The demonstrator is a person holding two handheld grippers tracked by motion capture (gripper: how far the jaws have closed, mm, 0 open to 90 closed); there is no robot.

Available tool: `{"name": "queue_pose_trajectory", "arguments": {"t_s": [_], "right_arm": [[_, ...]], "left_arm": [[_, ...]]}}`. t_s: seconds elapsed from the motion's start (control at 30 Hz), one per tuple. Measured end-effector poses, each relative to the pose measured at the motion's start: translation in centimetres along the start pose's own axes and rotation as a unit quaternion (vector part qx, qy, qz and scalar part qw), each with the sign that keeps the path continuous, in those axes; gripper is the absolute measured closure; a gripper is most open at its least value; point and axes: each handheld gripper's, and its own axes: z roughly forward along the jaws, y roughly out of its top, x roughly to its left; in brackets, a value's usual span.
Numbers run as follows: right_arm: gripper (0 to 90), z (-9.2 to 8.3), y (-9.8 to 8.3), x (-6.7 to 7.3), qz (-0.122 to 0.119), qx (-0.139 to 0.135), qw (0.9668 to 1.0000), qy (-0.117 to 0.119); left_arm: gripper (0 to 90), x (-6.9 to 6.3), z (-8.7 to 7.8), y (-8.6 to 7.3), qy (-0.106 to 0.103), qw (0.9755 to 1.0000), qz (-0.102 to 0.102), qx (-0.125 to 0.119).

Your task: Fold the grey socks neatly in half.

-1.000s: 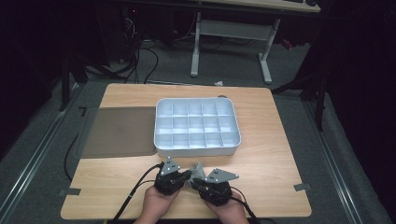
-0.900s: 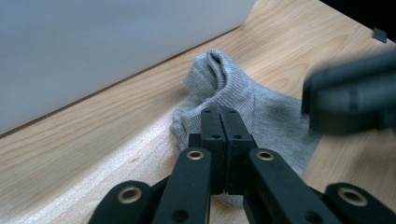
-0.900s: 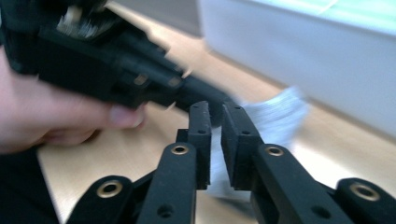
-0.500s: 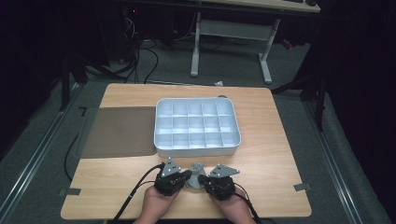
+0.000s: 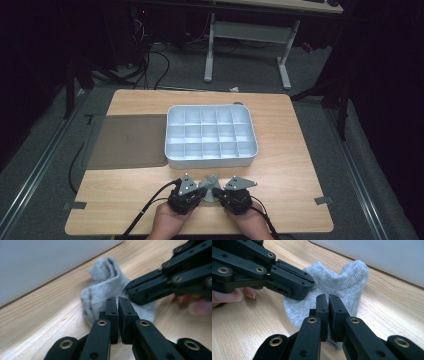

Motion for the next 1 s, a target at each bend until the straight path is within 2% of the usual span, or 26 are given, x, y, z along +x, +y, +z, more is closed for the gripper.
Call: {"name": "queue_pose_trajectory", "arguments": {"t_s": [0.3, 0.37, 0.43, 0.5, 0.57, 0.67, 0.8, 0.83, 0.9, 0.97, 1.0], "right_arm": [[87.0, -0.1, -0.2, -0.1, 0.006, -0.006, 1.0, 0.005], [82.9, -0.4, -0.1, 0.0, 0.003, -0.011, 0.9999, 0.004], [77.7, -1.3, -0.1, 0.2, 0.002, -0.033, 0.9995, 0.001], [71.1, -2.0, -0.1, 0.0, 0.018, -0.045, 0.9988, -0.005], [64.0, -2.2, -0.3, -0.4, 0.034, -0.044, 0.9984, -0.008], [57.6, -1.6, -0.6, -0.9, 0.054, -0.022, 0.9982, -0.01], [60.8, -0.8, -0.8, -1.1, 0.065, 0.002, 0.9978, -0.004], [66.5, -0.6, -0.9, -1.0, 0.067, 0.006, 0.9978, 0.002], [68.1, -0.6, -0.9, -1.0, 0.067, 0.007, 0.9977, 0.004], [75.3, -0.5, -0.9, -0.8, 0.065, 0.004, 0.9978, 0.008], [75.3, -0.5, -0.9, -0.8, 0.065, 0.004, 0.9978, 0.008]], "left_arm": [[88.0, -0.2, 0.0, -0.2, 0.008, 1.0, 0.002, -0.002], [88.0, -0.3, 0.0, -0.2, 0.008, 1.0, 0.003, -0.001], [88.0, -0.3, -0.1, -0.2, 0.009, 0.9999, 0.004, -0.001], [87.9, -0.4, -0.1, -0.2, 0.01, 0.9999, 0.006, 0.0], [87.9, -0.4, -0.1, -0.3, 0.012, 0.9999, 0.006, -0.001], [87.6, -0.4, -0.1, -0.2, 0.009, 0.9999, 0.007, 0.0], [86.5, -0.5, -0.1, -0.2, 0.011, 0.9999, 0.008, 0.0], [86.0, -0.5, -0.1, -0.2, 0.011, 0.9999, 0.009, 0.0], [85.9, -0.5, -0.1, -0.1, 0.01, 0.9999, 0.009, 0.0], [85.7, -0.4, 0.0, 0.0, 0.008, 0.9999, 0.011, 0.004], [85.6, -0.4, 0.0, 0.0, 0.008, 0.9999, 0.011, 0.004]]}}
